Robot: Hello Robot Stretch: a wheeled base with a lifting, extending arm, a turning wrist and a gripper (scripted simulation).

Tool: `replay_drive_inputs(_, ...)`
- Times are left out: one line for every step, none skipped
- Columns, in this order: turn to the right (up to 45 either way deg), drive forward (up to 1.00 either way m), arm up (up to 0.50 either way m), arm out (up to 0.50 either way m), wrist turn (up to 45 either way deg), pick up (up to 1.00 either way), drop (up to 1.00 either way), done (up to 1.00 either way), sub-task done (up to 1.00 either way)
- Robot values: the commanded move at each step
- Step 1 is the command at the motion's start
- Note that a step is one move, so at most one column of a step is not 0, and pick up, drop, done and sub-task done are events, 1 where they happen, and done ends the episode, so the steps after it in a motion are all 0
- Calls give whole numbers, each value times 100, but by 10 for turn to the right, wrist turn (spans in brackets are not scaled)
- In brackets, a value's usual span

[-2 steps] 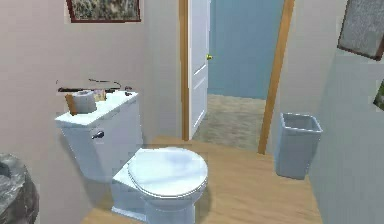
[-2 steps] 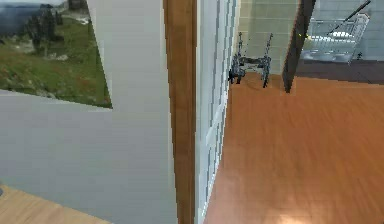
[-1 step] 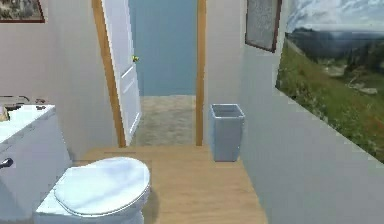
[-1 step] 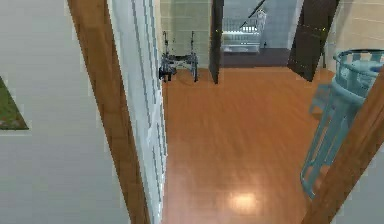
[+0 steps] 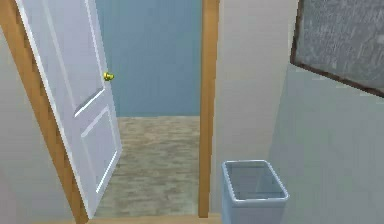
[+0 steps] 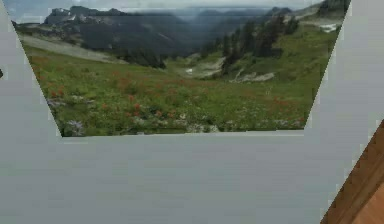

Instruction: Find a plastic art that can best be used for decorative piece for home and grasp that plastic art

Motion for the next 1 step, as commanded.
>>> replay_drive_inputs(60, 0, 0, 0, 0, 0, 0, 0, 0)
